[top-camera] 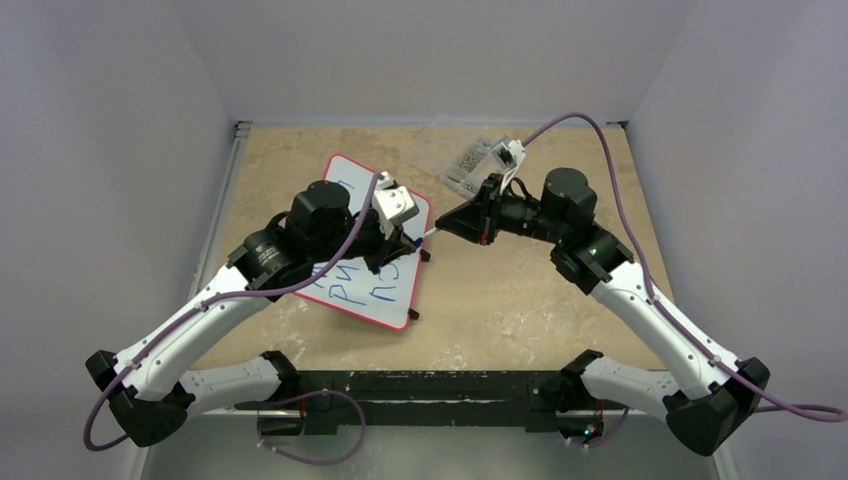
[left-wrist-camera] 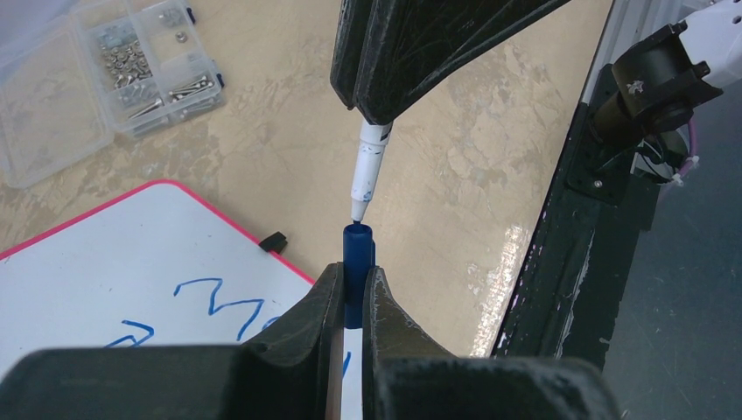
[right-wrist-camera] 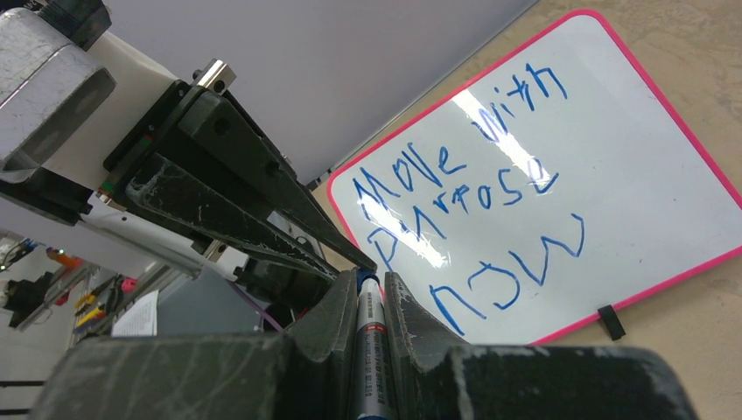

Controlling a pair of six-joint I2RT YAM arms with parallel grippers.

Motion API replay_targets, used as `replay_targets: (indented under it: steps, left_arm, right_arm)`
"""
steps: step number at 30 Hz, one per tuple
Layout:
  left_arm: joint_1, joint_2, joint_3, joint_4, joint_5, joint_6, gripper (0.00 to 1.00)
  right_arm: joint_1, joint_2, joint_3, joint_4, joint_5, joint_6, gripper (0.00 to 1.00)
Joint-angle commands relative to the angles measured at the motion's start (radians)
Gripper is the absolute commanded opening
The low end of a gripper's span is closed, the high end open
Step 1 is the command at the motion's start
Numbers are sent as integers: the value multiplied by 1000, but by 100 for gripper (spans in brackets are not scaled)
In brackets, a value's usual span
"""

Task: Write a sentence on the whiteboard
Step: Insert the whiteboard marker without the cap into the pen cap.

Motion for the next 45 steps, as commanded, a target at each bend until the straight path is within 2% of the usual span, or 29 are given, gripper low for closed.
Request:
replay_targets:
  steps: [1,45]
  left_arm:
    - [6,3,3,52,11,-1,0]
    - [6,-18,-8,57,18,0,0]
  right_arm:
    - [0,-1,-4,43,-31,17,0]
    - [-1,4,24,28,13,14,0]
